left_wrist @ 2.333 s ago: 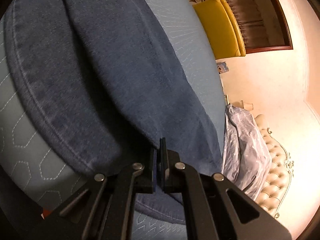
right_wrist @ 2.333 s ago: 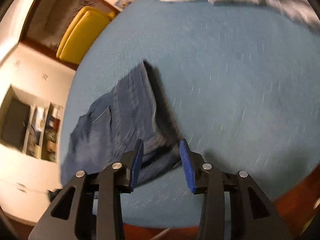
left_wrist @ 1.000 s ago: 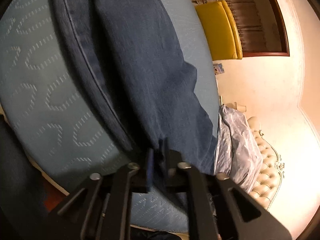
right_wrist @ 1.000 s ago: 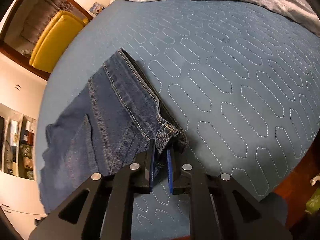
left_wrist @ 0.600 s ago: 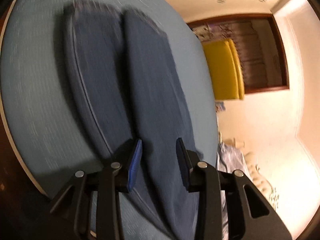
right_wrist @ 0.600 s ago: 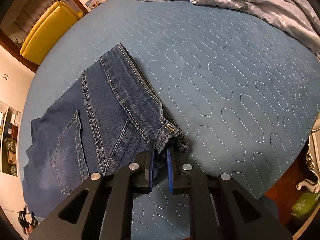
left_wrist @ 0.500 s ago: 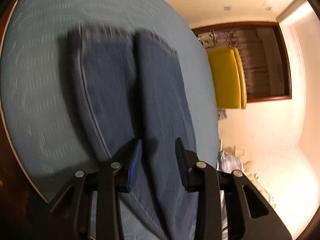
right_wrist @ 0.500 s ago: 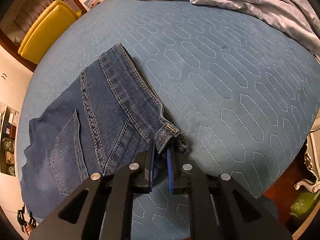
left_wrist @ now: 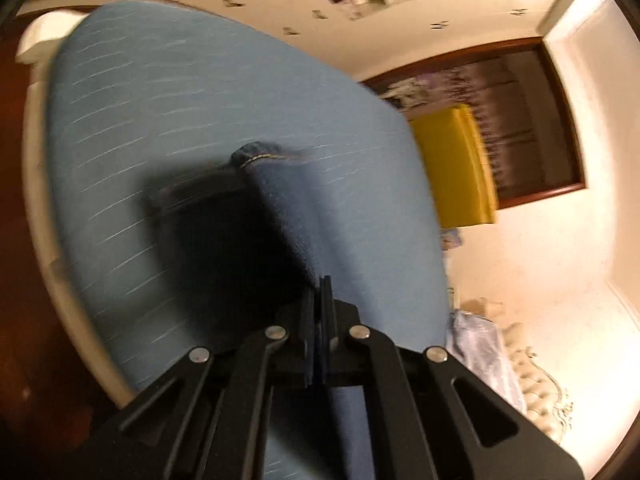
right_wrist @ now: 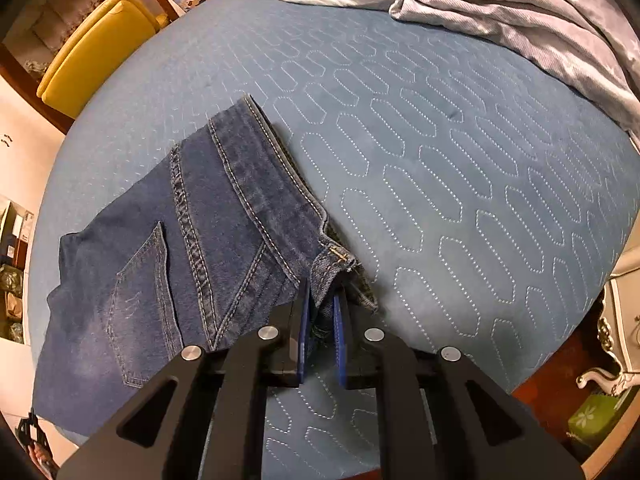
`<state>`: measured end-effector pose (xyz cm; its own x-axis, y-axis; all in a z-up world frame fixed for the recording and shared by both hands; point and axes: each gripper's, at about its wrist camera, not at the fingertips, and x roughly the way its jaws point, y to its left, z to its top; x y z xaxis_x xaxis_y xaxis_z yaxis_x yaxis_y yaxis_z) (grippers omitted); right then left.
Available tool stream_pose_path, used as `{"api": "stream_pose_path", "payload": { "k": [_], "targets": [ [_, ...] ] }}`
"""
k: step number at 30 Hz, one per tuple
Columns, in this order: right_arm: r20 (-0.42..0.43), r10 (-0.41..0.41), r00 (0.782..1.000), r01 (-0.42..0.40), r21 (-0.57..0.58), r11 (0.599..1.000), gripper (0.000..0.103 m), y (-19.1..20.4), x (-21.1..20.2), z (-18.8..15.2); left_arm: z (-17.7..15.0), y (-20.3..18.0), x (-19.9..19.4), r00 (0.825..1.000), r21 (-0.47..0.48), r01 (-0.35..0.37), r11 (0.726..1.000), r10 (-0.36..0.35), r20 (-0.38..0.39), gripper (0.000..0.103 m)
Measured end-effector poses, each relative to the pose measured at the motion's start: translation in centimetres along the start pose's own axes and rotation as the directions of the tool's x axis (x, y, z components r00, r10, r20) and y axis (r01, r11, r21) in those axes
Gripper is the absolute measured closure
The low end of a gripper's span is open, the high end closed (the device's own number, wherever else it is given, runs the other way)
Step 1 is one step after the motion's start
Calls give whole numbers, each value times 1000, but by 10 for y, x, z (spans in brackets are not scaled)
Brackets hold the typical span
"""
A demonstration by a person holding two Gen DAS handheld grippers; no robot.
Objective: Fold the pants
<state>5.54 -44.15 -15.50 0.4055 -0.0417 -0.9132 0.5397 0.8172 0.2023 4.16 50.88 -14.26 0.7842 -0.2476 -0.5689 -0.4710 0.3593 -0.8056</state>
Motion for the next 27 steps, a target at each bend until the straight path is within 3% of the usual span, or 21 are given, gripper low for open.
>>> {"api": "stream_pose_path", "payload": {
  "k": [5, 10, 15, 18, 20, 21, 23, 25, 27],
  "targets": [
    [-1, -6, 1000, 6, -9, 1000, 93, 8, 2, 2, 0, 48, 13, 998, -60, -38, 998, 35, -48, 101],
    [10, 9, 1000, -9, -6, 1000, 93, 1, -3, 0, -5, 46, 6, 1000, -97, -8, 995, 7, -13, 101],
    [4, -12, 1000, 12, -12, 1000, 93, 2, 1, 0, -9, 61, -6, 999, -90, -38, 995, 40, 18, 101],
    [4, -28, 1000, 28, -29, 999, 93, 4, 4, 0, -4, 68, 2, 998, -138, -56, 989, 52, -32, 97],
    [3, -30, 1000, 30, -23, 999, 93, 4, 5, 0, 3, 63, -13, 997, -116, -79, 990, 82, 15, 89],
    [5, -29, 1000, 29, -19, 999, 93, 4, 4, -1, 6, 55, -23, 991, -73, -115, 991, 120, 63, 80],
    [15, -28, 999, 28, -6, 1000, 91, 0, 0, -1, 14, 40, -34, 976, -14, -180, 984, 180, 125, 71],
    [1, -6, 1000, 6, 11, 1000, 87, -6, -1, 1, 29, 12, -33, 958, 113, -246, 963, 224, 182, 52],
    [9, -14, 1000, 14, 10, 1000, 68, -8, -7, 2, 41, -14, -22, 955, 247, -272, 930, 230, 187, 42]
  ]
}}
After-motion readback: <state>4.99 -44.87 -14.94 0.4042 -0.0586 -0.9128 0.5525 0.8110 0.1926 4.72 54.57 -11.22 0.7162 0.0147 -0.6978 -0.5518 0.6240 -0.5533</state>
